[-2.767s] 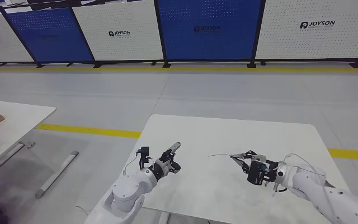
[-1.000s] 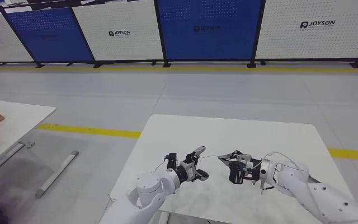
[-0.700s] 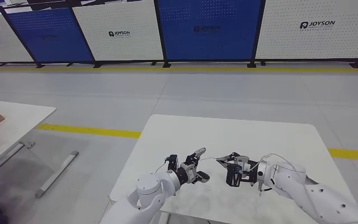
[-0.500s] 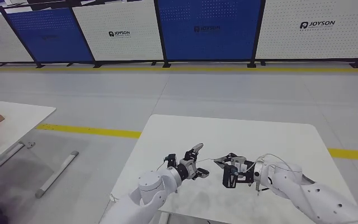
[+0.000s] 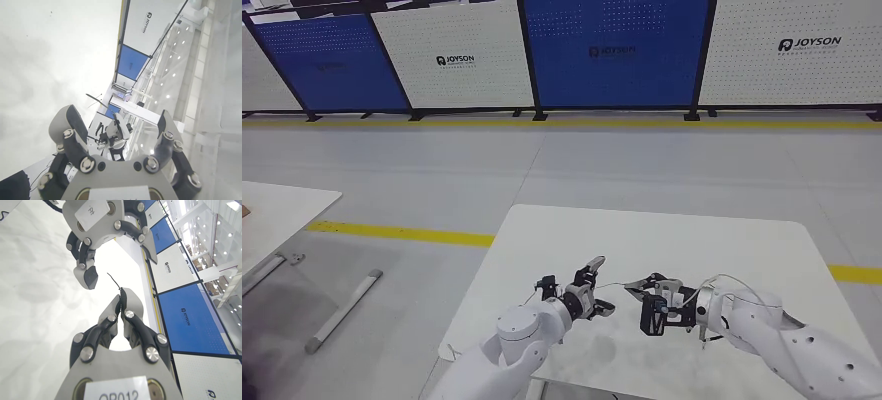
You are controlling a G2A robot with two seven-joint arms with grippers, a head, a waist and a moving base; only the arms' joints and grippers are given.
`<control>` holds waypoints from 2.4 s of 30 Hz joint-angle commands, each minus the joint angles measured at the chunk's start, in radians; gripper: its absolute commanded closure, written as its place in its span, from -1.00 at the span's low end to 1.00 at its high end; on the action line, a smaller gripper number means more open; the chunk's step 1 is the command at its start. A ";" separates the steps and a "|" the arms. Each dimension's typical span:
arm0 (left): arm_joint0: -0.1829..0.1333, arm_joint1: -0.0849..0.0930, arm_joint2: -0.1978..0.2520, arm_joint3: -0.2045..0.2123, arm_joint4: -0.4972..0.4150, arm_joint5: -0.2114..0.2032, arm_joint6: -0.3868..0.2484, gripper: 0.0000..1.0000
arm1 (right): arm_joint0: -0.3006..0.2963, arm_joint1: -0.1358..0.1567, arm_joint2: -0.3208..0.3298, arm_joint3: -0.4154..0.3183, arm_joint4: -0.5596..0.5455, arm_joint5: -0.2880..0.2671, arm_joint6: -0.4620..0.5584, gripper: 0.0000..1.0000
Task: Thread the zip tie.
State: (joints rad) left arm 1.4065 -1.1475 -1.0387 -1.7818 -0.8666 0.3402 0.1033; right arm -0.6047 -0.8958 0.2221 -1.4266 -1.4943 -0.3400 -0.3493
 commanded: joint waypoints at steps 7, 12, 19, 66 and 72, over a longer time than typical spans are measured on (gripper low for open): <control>0.003 -0.001 0.008 0.000 0.024 -0.021 -0.015 -1.00 | 0.000 0.000 0.000 0.000 0.000 0.000 0.000 1.00; 0.007 -0.006 0.009 0.004 0.024 -0.048 -0.009 -1.00 | 0.000 0.000 0.000 0.000 0.000 0.000 0.000 1.00; 0.007 -0.010 0.006 0.012 0.029 -0.045 0.010 0.26 | 0.000 0.000 0.000 0.000 0.000 0.000 0.000 1.00; 0.015 -0.027 -0.005 0.022 0.071 -0.013 -0.028 0.66 | 0.000 0.000 0.000 0.000 0.000 0.000 0.000 1.00; 0.021 -0.028 -0.008 0.018 0.077 -0.012 -0.037 1.00 | 0.000 0.000 0.000 0.000 0.000 0.000 0.000 1.00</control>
State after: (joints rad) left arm 1.4259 -1.1752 -1.0468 -1.7619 -0.7919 0.3265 0.0686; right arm -0.6047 -0.8958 0.2221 -1.4266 -1.4943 -0.3400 -0.3493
